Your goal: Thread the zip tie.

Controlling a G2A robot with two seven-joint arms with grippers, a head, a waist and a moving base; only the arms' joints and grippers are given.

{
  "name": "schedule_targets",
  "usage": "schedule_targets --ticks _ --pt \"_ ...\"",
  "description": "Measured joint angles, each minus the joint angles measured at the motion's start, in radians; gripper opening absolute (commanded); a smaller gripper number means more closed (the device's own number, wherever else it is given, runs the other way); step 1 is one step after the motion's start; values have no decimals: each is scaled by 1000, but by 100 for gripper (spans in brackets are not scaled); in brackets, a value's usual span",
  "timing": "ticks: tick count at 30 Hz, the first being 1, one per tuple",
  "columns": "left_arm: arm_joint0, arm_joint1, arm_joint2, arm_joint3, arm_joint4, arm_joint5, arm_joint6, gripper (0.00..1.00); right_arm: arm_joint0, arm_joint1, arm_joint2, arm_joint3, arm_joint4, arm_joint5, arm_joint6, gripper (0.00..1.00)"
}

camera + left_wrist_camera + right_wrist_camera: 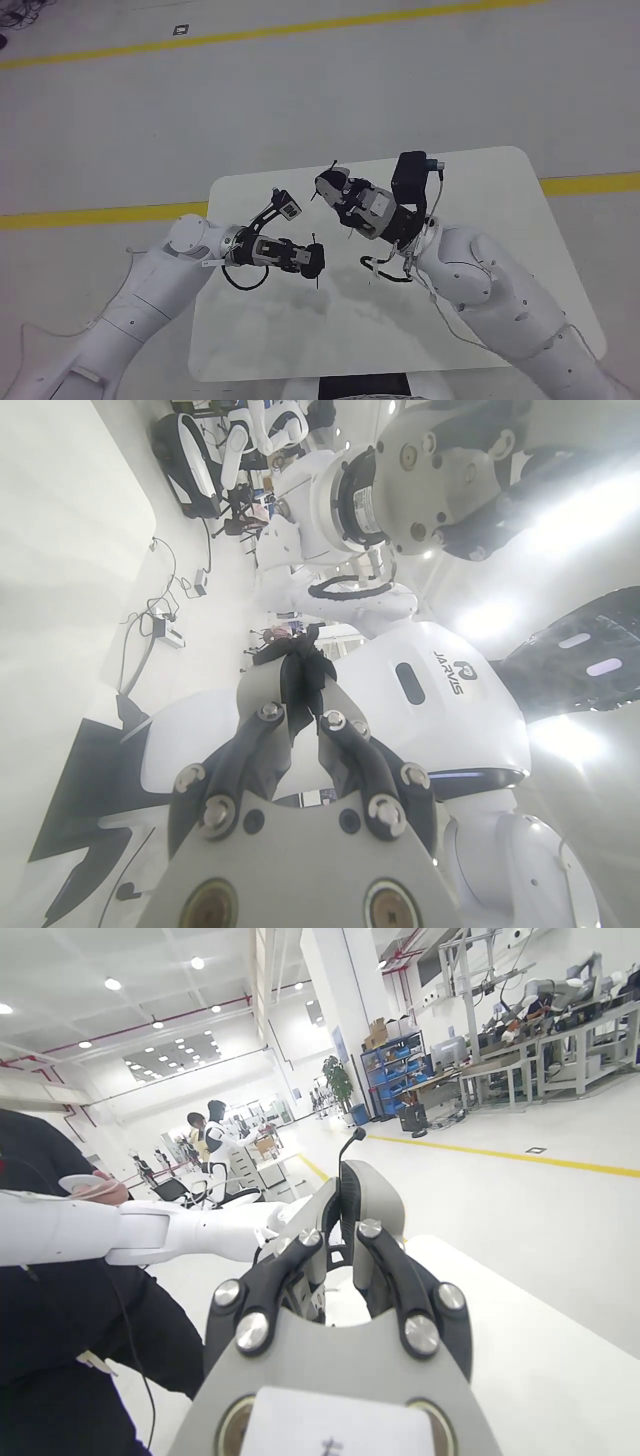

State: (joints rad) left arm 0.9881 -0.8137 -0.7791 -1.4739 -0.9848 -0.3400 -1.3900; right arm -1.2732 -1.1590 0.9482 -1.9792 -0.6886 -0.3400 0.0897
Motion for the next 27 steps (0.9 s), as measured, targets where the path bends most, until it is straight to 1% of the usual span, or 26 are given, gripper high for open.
schedule_targets --ticks 2,5,9,12,22,27 --pt "0 0 0 0 0 0 0 0 7 25 -30 5 -17 0 -40 0" --pt "0 0 0 0 0 0 0 0 21 70 -77 17 -49 0 -107 0" --pt "0 0 0 0 0 0 0 0 57 135 -141 26 -83 0 -203 0" --pt "0 0 0 0 0 0 0 0 89 175 -185 23 -105 0 -265 0" --pt "0 0 0 0 0 0 0 0 90 177 -186 22 -108 0 -265 0" --pt "0 0 0 0 0 0 0 0 99 180 -185 -4 -181 0 -208 0"
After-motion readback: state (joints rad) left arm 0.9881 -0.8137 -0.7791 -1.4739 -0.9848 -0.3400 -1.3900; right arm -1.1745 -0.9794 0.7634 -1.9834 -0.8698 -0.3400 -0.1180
